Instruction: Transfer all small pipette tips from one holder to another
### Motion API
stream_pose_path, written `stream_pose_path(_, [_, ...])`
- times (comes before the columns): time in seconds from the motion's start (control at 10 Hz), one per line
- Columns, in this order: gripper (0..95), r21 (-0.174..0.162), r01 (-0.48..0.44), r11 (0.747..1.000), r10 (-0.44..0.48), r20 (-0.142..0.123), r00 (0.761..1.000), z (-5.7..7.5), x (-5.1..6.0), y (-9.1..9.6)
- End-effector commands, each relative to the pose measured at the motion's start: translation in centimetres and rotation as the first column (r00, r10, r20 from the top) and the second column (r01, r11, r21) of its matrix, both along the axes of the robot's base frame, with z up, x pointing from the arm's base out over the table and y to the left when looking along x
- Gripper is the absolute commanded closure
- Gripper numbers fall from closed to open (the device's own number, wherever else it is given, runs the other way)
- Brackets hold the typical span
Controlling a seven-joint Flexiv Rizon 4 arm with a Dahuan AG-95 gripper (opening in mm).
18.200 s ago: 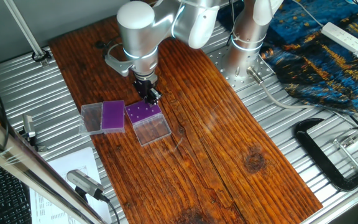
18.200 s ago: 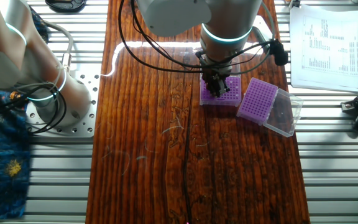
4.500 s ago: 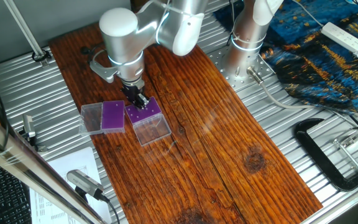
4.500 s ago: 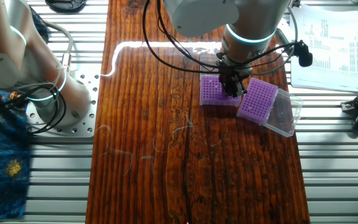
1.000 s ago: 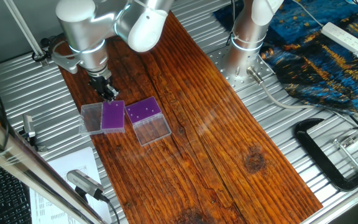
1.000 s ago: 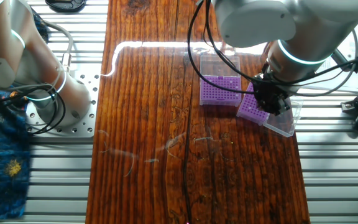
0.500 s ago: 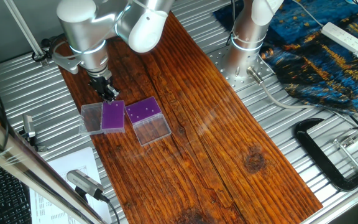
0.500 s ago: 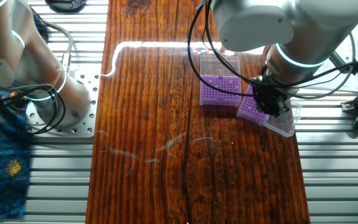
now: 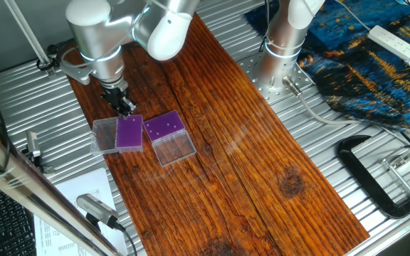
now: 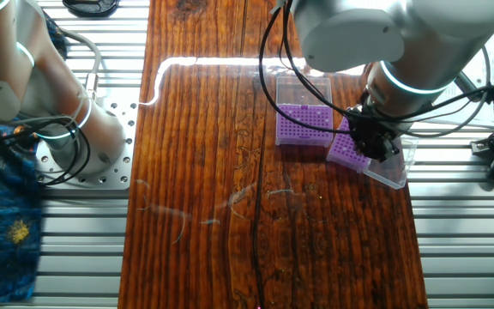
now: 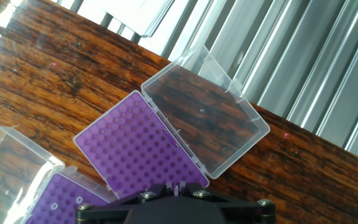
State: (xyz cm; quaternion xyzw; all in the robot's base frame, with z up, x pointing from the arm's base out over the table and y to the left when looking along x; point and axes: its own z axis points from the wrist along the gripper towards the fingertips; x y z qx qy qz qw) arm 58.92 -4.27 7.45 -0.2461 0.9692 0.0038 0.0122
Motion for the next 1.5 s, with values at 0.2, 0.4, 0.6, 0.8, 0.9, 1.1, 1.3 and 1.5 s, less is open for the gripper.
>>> stream_pose_path(0.2, [95.0, -0.001, -0.002, 1.0, 0.002, -0.001, 1.0, -0.05, 0.13, 0.04])
stream_pose_path(0.4, [95.0, 0.0, -0.003, 1.0, 0.003, 0.0, 1.0, -0.22, 0.12, 0.03])
stream_pose_path(0.6, [95.0, -0.001, -0.004, 1.0, 0.004, 0.0, 1.0, -0.31, 0.12, 0.02])
stream_pose_path(0.8, [95.0, 0.001, -0.005, 1.0, 0.005, 0.001, 1.0, -0.24, 0.19, -0.01])
stream_pose_path(0.9, [95.0, 0.0, -0.006, 1.0, 0.006, 0.0, 1.0, -0.25, 0.19, -0.02])
stream_pose_path(1.1, [95.0, -0.001, -0.005, 1.0, 0.005, -0.002, 1.0, -0.47, 0.18, -0.02])
stream_pose_path(1.3, [95.0, -0.001, -0.01, 1.0, 0.01, -0.001, 1.0, -0.6, 0.17, -0.04])
stream_pose_path(1.5, [76.0, -0.001, -0.021, 1.0, 0.021, -0.001, 1.0, -0.62, 0.17, -0.04])
